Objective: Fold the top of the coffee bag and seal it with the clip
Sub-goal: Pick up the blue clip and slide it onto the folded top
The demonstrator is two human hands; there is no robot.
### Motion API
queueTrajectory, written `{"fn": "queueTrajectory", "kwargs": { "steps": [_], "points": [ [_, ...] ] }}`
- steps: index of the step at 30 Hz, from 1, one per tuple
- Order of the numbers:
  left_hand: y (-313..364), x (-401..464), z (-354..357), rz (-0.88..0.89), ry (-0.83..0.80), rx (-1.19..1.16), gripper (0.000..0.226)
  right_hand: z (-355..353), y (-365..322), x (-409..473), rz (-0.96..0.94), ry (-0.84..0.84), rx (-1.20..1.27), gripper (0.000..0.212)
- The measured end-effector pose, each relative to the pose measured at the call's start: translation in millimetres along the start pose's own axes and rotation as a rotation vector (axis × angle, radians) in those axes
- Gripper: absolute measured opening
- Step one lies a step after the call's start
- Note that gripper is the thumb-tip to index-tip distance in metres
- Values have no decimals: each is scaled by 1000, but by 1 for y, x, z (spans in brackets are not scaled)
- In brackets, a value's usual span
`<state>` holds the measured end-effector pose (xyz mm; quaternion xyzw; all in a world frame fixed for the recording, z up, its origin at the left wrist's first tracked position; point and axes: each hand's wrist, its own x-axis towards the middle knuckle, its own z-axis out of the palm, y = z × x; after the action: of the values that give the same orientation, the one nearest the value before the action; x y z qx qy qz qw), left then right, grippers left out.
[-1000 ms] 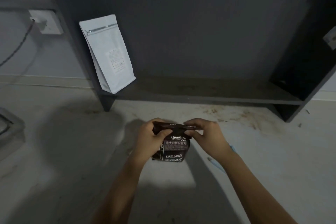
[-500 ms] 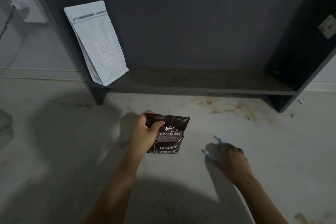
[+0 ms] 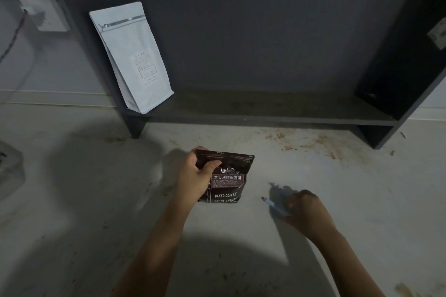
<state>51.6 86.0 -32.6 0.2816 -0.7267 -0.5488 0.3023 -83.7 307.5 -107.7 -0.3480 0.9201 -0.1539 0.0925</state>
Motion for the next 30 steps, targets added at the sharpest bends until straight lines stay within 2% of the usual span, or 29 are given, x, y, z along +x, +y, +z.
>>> {"fn": "queueTrajectory", "kwargs": {
  "steps": [2,3,5,9,11,13,16,22,28,30],
  "points": [
    [0,0,0,0,8,1,12,-4,-4,-2,128,-71,8,15],
    [0,0,0,-2,10,-2,13,-3,-5,-2,127,-70,21,11],
    [1,-1,0,-5,5,-8,13,0,-3,-3,81,42,104,5],
    [0,-3,1,12,4,2,24,-15,-21,-7,100,304,597,11],
    [-1,-2,0,8,20,4,27,-34,-41,-10,85,332,872,5],
    [-1,-1,-2,-24,28,-14,27,-49,-56,-10,45,366,1012,6],
    [-1,0,-4,-65,3,-65,23,-64,-70,-10,-40,421,1038,12],
    [-3,-2,4,-74,-60,-148,17,-77,-84,1,-236,429,893,18],
    [-3,3,4,-80,-168,-167,14,-85,-82,6,-229,425,847,14],
    [-6,1,4,-103,-163,-204,11,-86,-83,7,-222,419,828,21]
  ]
}}
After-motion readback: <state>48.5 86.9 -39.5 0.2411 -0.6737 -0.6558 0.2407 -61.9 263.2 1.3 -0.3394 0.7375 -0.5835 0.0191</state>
